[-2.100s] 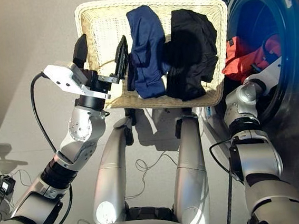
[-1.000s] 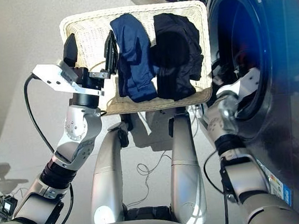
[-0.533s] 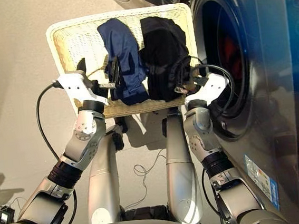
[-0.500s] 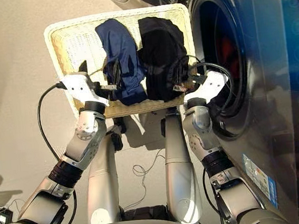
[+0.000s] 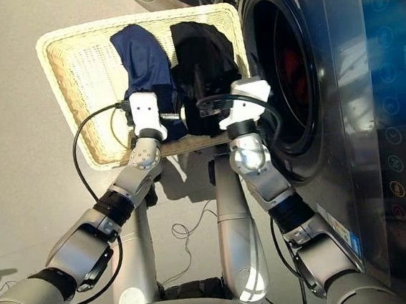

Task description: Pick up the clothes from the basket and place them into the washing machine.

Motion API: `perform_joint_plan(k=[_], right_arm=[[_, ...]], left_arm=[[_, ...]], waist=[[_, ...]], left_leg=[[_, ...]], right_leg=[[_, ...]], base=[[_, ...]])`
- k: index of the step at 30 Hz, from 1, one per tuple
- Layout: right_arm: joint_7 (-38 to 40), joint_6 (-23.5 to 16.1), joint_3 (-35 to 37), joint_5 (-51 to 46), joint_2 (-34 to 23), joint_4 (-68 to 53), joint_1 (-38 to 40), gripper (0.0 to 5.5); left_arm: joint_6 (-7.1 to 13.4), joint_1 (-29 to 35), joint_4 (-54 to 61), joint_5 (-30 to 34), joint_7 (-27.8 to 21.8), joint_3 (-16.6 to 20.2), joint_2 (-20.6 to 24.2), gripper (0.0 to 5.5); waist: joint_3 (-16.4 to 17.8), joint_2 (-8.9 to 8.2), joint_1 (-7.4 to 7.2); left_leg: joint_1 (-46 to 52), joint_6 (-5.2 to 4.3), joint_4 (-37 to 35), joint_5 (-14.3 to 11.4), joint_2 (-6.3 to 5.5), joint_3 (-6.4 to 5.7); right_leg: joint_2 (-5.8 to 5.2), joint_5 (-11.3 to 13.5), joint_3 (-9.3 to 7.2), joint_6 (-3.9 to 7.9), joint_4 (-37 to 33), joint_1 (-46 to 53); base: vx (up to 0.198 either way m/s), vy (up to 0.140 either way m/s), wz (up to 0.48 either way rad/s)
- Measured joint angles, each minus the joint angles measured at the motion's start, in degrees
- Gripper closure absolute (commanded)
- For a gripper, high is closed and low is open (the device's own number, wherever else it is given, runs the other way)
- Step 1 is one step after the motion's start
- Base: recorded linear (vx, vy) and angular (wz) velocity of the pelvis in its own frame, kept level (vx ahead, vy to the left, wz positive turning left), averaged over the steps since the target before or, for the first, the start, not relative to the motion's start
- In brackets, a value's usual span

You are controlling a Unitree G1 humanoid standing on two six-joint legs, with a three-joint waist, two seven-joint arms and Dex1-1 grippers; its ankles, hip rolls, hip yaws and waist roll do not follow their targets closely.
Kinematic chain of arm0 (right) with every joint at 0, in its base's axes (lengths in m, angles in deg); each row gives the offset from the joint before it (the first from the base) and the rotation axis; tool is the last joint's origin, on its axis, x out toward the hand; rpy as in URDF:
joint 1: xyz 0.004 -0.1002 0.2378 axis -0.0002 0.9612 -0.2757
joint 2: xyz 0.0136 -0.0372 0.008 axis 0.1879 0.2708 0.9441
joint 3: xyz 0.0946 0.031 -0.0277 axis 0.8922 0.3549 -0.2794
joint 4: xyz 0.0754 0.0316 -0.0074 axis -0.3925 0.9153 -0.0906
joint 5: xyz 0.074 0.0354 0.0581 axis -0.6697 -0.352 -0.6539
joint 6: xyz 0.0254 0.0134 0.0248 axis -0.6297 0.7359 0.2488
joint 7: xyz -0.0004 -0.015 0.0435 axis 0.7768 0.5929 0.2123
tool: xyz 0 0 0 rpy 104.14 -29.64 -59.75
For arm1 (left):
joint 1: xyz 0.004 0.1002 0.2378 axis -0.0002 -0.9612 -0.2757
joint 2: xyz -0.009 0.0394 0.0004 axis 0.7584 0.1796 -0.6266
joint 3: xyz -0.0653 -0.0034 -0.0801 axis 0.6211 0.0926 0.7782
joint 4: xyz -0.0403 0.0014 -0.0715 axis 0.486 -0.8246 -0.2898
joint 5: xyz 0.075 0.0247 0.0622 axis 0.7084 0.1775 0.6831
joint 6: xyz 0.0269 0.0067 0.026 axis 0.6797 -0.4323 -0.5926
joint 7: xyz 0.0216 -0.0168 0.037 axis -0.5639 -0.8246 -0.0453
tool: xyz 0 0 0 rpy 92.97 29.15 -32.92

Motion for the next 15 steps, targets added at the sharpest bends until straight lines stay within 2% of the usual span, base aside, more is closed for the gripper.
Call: perform_joint_plan(k=[3, 6, 8, 13, 15], right_arm=[[-0.42, 0.05, -2.59, -0.08, -0.02, -0.28, -0.44, 0.00], [-1.91, 0.05, -3.60, -0.25, 0.03, -2.29, -0.56, 0.00], [-2.57, 0.05, -4.04, -1.32, 0.12, -4.01, -0.30, 0.00], [-3.87, 0.03, -4.41, -3.65, 0.32, -4.63, 0.33, 0.00], [-4.12, 0.04, -4.37, -3.67, 0.35, -4.91, 0.53, 0.00]], left_arm=[[-0.19, 1.82, -4.92, -4.78, 0.24, 2.49, -0.52, 0.00], [-1.36, 4.32, -9.85, -6.22, 0.71, 4.52, 0.30, 0.00], [-1.66, 6.18, -12.71, -7.25, 1.02, 6.79, 0.58, 0.00], [-2.17, 8.68, -13.94, -9.26, 1.13, 9.86, 1.01, 0.00], [-2.18, 9.26, -14.05, -9.37, 1.26, 10.00, 1.34, 0.00]], waist=[[-0.05, -0.61, -0.45], [-0.04, -1.77, -1.33], [-0.05, -2.18, -1.33], [-0.15, -3.29, -1.63], [-0.13, -3.67, -1.80]], left_leg=[[-0.85, -0.32, 0.85, -0.20, 0.24, -0.09], [-1.68, -0.44, 2.30, -0.74, 0.62, -0.06], [-2.39, -0.49, 3.54, -1.28, 1.33, -0.02], [-3.17, -0.44, 3.87, -1.53, 1.84, 0.05], [-3.70, -0.45, 3.89, -1.53, 1.87, 0.07]], right_leg=[[0.23, -0.08, 0.01, -0.20, 0.67, -0.69], [0.59, -0.20, 0.20, -0.20, 1.47, -1.49], [1.26, -0.17, 0.30, -0.15, 1.69, -1.85], [1.81, 0.07, 0.46, -0.08, 1.64, -2.53], [1.87, 0.17, 0.47, -0.08, 1.52, -3.03]], base=[[0.000, 0.000, 0.000], [0.000, 0.000, 0.000], [0.000, 0.000, 0.000], [0.000, 0.000, 0.000], [0.000, 0.000, 0.000]])
